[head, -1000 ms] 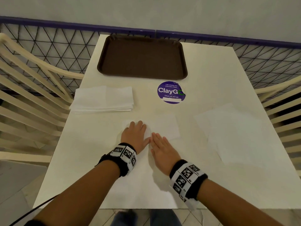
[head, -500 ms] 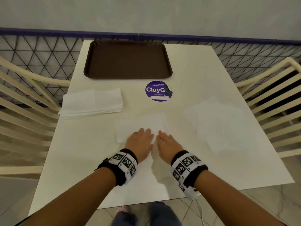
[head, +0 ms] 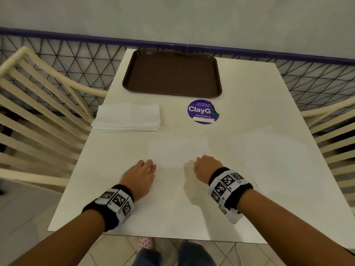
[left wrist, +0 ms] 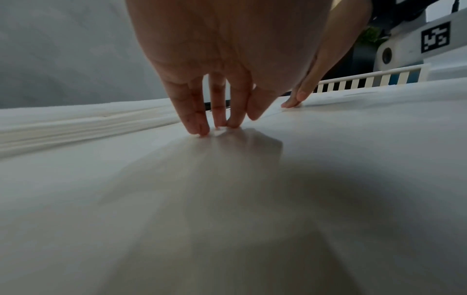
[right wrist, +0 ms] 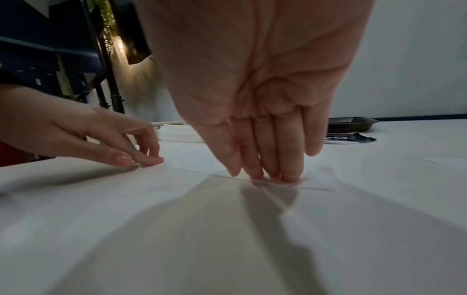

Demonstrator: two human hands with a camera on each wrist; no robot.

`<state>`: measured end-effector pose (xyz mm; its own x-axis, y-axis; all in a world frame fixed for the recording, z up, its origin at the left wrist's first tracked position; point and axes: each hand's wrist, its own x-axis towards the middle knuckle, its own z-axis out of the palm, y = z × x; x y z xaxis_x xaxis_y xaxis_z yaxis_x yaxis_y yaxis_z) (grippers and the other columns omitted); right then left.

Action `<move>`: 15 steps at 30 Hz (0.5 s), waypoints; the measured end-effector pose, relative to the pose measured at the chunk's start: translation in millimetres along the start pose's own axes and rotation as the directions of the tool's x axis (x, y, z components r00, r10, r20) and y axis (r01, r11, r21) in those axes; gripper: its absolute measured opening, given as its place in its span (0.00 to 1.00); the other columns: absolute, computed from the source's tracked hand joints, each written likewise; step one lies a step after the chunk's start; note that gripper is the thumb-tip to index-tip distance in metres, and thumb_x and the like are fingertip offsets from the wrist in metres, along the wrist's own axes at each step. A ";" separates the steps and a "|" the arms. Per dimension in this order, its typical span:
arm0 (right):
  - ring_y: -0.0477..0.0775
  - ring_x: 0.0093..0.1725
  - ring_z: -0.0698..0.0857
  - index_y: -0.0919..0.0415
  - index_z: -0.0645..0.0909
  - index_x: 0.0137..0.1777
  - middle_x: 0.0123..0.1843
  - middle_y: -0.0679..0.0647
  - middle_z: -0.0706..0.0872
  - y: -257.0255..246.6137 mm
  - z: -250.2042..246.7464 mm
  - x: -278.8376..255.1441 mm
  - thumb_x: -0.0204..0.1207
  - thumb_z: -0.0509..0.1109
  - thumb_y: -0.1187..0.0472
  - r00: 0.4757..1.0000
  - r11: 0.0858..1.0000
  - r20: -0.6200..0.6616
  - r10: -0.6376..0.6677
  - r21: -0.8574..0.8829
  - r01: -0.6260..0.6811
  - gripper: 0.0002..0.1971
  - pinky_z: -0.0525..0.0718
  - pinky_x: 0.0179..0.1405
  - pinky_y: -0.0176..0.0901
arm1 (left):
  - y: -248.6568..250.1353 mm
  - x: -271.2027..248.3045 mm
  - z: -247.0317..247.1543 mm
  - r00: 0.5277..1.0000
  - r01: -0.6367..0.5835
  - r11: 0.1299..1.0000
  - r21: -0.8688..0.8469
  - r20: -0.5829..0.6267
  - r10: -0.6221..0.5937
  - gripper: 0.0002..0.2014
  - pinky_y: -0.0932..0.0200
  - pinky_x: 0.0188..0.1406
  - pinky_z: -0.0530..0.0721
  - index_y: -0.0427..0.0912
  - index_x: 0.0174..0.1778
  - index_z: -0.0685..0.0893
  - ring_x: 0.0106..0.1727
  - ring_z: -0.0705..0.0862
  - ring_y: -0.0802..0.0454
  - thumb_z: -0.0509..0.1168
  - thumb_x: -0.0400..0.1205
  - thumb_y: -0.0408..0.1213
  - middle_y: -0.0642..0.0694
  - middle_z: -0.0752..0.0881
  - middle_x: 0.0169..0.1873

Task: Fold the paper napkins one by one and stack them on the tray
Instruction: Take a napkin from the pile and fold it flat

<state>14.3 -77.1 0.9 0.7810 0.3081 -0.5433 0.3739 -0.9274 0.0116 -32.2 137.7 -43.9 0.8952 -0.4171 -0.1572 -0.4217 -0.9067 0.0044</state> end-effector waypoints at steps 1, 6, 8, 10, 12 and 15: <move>0.64 0.63 0.80 0.71 0.77 0.62 0.63 0.64 0.80 0.1 -2.7 0.9 0.84 0.53 0.63 1.000 1.000 -0.006 -0.010 -0.014 0.010 0.16 0.79 0.58 0.49 | -0.7 -0.1 -5.8 1.000 0.020 1.000 0.001 -0.008 -0.020 0.20 0.66 0.18 0.77 0.37 0.34 0.90 0.28 0.83 0.49 0.52 0.72 0.40 0.45 0.86 0.34; 0.65 0.62 0.80 0.71 0.78 0.61 0.62 0.65 0.80 0.4 -10.1 6.1 0.83 0.56 0.63 0.994 0.991 -0.028 -0.109 -0.084 0.106 0.14 0.79 0.55 0.50 | 11.7 22.6 -29.7 0.984 0.091 0.995 -0.043 0.159 -0.083 0.26 0.57 0.71 0.67 0.39 0.75 0.67 0.76 0.64 0.48 0.56 0.83 0.48 0.45 0.63 0.76; 0.64 0.64 0.78 0.70 0.77 0.62 0.63 0.65 0.80 0.6 -9.8 8.8 0.83 0.57 0.62 0.988 0.984 -0.031 -0.149 -0.103 0.146 0.15 0.78 0.56 0.50 | 19.2 37.7 -31.2 0.970 0.075 0.995 -0.064 0.234 -0.058 0.31 0.57 0.77 0.59 0.43 0.80 0.56 0.81 0.52 0.50 0.56 0.83 0.47 0.48 0.51 0.81; 0.64 0.65 0.78 0.70 0.76 0.63 0.64 0.65 0.80 0.9 -9.8 11.5 0.82 0.57 0.63 0.981 0.975 -0.040 -0.190 -0.127 0.183 0.15 0.77 0.58 0.50 | 24.1 50.5 -29.6 0.954 0.087 0.994 -0.073 0.292 -0.062 0.33 0.55 0.76 0.63 0.44 0.81 0.52 0.82 0.49 0.48 0.57 0.82 0.44 0.47 0.48 0.82; 0.65 0.64 0.78 0.70 0.76 0.63 0.64 0.64 0.80 0.0 -8.6 14.4 0.82 0.57 0.63 0.972 0.963 -0.054 -0.228 -0.160 0.217 0.15 0.75 0.61 0.50 | 28.7 57.8 -31.6 0.943 0.085 0.996 -0.021 0.324 -0.073 0.34 0.54 0.72 0.68 0.45 0.82 0.50 0.81 0.52 0.44 0.58 0.82 0.41 0.44 0.49 0.81; 0.63 0.63 0.80 0.70 0.75 0.64 0.63 0.64 0.82 -3.8 -2.8 18.1 0.83 0.55 0.64 0.957 0.944 -0.084 -0.276 -0.209 0.254 0.16 0.69 0.69 0.51 | 36.7 64.1 -34.3 0.943 0.057 0.995 0.076 0.323 -0.079 0.31 0.53 0.67 0.73 0.44 0.81 0.50 0.77 0.59 0.40 0.56 0.83 0.34 0.39 0.54 0.79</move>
<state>28.4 -67.5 -6.6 0.6861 0.5691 -0.4531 0.6565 -0.7528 0.0486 14.6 75.6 -19.9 0.8307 -0.3016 -0.4680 -0.3797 -0.9216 -0.0801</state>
